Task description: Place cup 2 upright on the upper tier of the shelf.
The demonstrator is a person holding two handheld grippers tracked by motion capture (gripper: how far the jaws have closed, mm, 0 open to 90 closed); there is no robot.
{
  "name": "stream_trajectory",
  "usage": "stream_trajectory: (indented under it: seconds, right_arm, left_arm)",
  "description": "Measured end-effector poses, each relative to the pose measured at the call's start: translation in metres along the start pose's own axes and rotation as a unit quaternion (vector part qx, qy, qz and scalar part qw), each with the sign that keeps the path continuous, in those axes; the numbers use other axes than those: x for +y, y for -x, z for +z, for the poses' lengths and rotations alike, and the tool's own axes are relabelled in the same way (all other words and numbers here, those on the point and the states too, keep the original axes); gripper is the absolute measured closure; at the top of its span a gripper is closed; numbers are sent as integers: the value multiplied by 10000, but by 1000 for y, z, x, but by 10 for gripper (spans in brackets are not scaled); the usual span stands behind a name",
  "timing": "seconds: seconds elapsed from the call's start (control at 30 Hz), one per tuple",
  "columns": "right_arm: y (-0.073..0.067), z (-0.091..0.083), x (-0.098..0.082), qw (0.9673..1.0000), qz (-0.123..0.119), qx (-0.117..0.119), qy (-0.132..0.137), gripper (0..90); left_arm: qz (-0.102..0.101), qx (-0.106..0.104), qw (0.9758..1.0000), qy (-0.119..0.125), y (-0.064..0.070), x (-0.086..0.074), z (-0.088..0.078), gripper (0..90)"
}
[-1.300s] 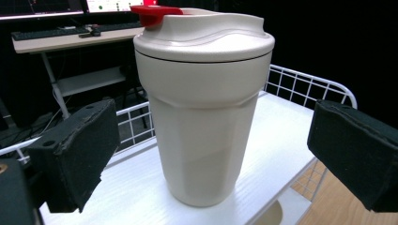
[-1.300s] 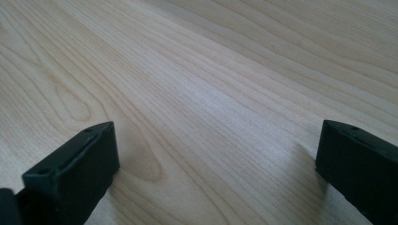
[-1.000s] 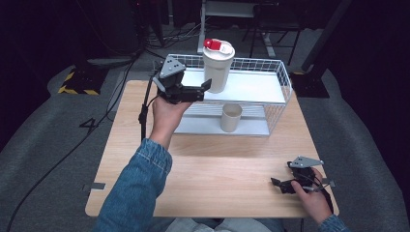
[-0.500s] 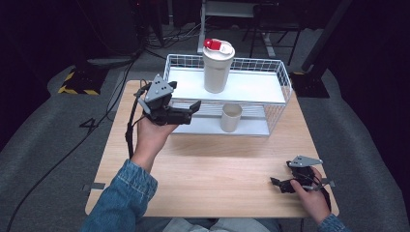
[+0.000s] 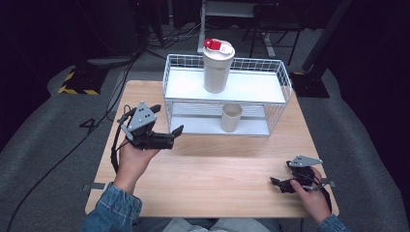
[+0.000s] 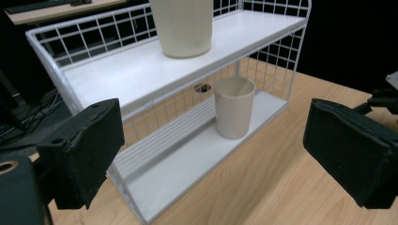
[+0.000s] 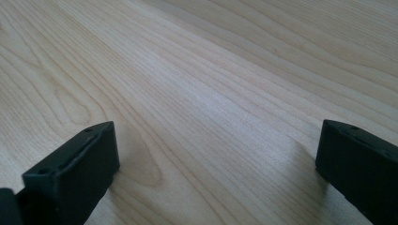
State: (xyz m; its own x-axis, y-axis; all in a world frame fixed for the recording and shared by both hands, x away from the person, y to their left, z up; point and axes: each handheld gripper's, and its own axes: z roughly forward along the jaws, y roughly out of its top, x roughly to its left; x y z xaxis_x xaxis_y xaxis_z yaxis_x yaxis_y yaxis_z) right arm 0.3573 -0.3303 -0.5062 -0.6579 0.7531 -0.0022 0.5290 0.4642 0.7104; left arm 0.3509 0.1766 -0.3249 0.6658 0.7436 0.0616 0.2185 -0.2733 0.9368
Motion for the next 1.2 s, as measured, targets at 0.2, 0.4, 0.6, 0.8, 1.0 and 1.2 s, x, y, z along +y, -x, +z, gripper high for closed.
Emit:
stream_trajectory:
  seconds: [0.2, 0.4, 0.6, 0.8, 1.0, 1.2]
  right_arm:
    - [0, 0, 0, 10000, -1, 0, 0, 0]
    - [0, 0, 0, 10000, -2, -1, 0, 0]
    - [0, 0, 0, 10000, -1, -1, 0, 0]
    - [0, 0, 0, 10000, -1, 0, 1, 0]
    - [0, 0, 0, 10000, -3, -1, 2, 0]
    - [0, 0, 0, 10000, -2, -1, 1, 0]
  left_arm:
    - [-158, -33, 9998, -111, 1, -22, -12, 57]
    - [-291, -85, 9992, -253, 2, -42, -18, 61]
    - [-331, -73, 9984, -455, 5, -67, -17, 61]
    - [-433, -89, 9965, -710, 9, -91, -12, 61]
    - [-582, -115, 9941, -906, 10, -110, -9, 64]
    - [-766, -151, 9896, -1209, 8, -132, -8, 69]
